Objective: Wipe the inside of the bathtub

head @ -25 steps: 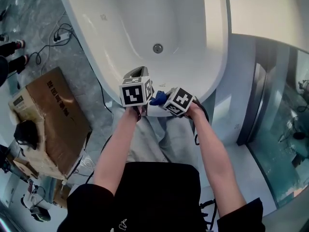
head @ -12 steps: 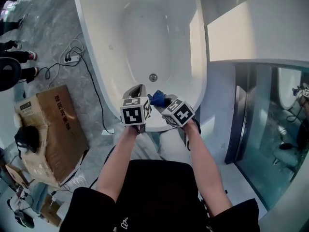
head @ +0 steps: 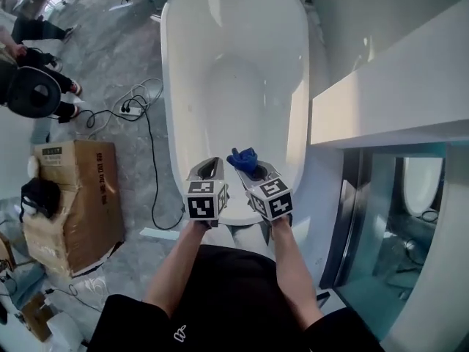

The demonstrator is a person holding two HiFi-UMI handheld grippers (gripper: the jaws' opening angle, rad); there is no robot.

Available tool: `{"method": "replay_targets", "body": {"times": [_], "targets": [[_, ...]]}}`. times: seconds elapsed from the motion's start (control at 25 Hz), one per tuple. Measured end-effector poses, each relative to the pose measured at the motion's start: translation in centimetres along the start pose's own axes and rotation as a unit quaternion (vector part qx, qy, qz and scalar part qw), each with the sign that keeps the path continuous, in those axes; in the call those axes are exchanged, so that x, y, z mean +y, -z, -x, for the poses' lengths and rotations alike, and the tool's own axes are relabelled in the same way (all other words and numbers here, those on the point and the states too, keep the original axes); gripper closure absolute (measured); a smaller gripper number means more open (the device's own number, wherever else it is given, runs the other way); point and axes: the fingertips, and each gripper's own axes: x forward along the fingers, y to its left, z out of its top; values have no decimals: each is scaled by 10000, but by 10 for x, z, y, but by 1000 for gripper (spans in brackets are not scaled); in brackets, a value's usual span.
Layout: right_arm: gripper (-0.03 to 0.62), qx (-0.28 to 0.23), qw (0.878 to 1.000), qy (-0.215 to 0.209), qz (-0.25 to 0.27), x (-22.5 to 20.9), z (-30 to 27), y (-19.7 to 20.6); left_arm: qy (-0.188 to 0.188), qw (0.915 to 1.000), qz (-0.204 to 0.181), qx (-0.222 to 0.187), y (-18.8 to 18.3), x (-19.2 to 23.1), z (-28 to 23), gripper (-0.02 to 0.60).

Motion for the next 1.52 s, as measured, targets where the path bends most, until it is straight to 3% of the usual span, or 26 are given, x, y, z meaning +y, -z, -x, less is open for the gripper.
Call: {"method": "replay_targets", "body": {"times": [0.44,0.64,0.8,1.04,1.24,1.36,1.52], "targets": [[517,-1654,9836,459,559,43,47,-162,-101,9910,-212,-1320,-131,34,83,578],[517,-2313,9669,662,854,55,80,-234,106,9796,-434,-1960,-199,26,111,579],[516,-2717,9516,877,1133,64,99,-283,253,9666,-737,-2443,-250,18,133,578],[517,-3318,9229,1244,1504,69,140,-339,386,9398,-1223,-3167,-310,-10,167,579],[517,-3936,8905,1542,1682,96,177,-356,60,9052,-1610,-3932,-323,-24,211,579],[517,-3986,8851,1702,1696,104,184,-354,-30,8877,-1794,-4241,-322,-31,224,579],[517,-3893,8868,1822,1697,96,183,-353,75,8859,-1833,-4261,-321,-37,222,579]]}}
